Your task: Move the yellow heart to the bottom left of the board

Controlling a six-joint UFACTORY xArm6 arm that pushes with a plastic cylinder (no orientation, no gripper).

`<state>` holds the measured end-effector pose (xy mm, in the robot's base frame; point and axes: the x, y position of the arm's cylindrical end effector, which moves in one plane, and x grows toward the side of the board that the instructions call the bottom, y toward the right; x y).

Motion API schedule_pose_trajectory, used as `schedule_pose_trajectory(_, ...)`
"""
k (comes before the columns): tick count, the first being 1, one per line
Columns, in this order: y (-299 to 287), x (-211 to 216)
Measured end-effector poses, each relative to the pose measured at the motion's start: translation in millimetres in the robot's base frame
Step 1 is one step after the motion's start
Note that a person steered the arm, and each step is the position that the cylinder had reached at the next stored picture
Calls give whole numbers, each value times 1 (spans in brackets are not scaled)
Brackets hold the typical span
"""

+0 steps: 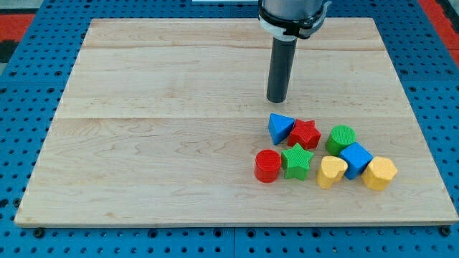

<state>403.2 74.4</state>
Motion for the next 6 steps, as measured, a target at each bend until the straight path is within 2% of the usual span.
schedule_pose_trajectory(1, 83, 1)
schedule_pose_trajectory(2, 181, 57)
schedule_pose_trajectory(3, 192, 130)
schedule_pose_trajectory(5, 130, 141)
schedule_pose_trajectory(6, 214, 143)
